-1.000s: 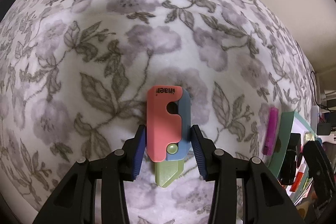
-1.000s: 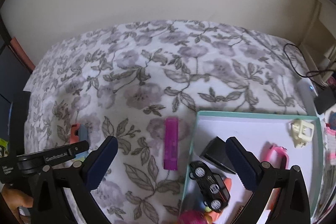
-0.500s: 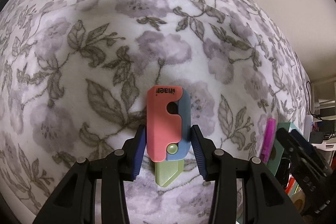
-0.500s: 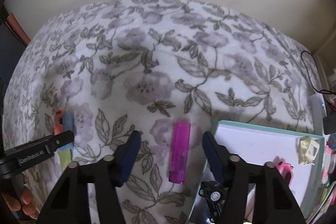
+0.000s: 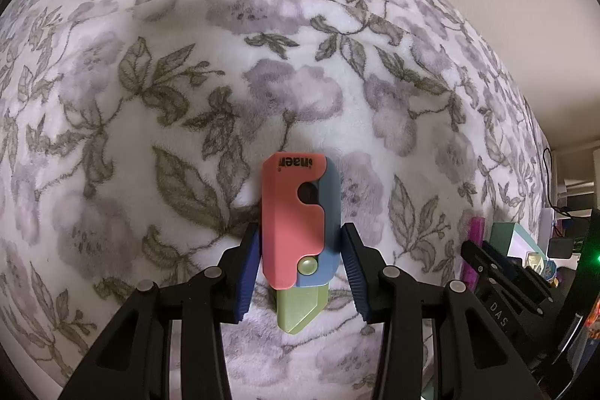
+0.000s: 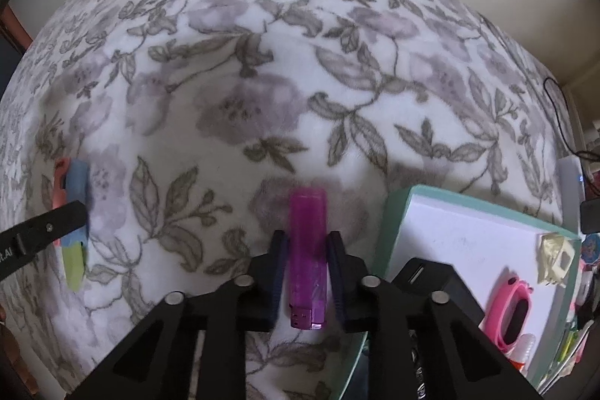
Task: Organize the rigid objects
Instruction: 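Grasp the purple lighter with the right gripper and lift it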
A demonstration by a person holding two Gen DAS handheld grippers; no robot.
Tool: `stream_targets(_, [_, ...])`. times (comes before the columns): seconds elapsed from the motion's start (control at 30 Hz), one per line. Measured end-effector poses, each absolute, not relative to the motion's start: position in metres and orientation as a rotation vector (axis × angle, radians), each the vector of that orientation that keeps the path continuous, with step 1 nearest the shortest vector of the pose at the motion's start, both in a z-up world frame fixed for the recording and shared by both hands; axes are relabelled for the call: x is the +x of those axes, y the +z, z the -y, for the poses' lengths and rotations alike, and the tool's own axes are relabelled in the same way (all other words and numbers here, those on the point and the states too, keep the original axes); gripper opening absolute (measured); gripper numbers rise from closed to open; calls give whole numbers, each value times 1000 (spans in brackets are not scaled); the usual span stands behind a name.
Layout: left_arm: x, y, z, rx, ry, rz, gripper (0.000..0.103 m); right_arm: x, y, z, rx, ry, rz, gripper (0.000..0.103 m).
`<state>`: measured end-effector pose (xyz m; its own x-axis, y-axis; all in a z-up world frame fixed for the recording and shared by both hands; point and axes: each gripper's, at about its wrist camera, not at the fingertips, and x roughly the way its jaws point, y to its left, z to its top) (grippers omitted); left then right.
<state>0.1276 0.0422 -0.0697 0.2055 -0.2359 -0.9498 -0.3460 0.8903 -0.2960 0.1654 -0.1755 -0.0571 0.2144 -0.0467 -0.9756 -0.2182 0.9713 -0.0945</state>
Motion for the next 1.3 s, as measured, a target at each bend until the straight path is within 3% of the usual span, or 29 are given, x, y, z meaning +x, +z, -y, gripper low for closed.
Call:
stream_targets(0.73, [117, -18, -11, -386, 48, -1273, 44, 109, -1, 175, -110, 187, -1196, 21])
stream_targets(1.0, [97, 13, 6, -316, 38, -1211, 44, 82, 29, 213, -5, 175, -1133, 21])
stream_targets(1.3, [75, 52, 75, -241, -138, -1130, 44, 48, 61, 277, 59, 81, -1057, 21])
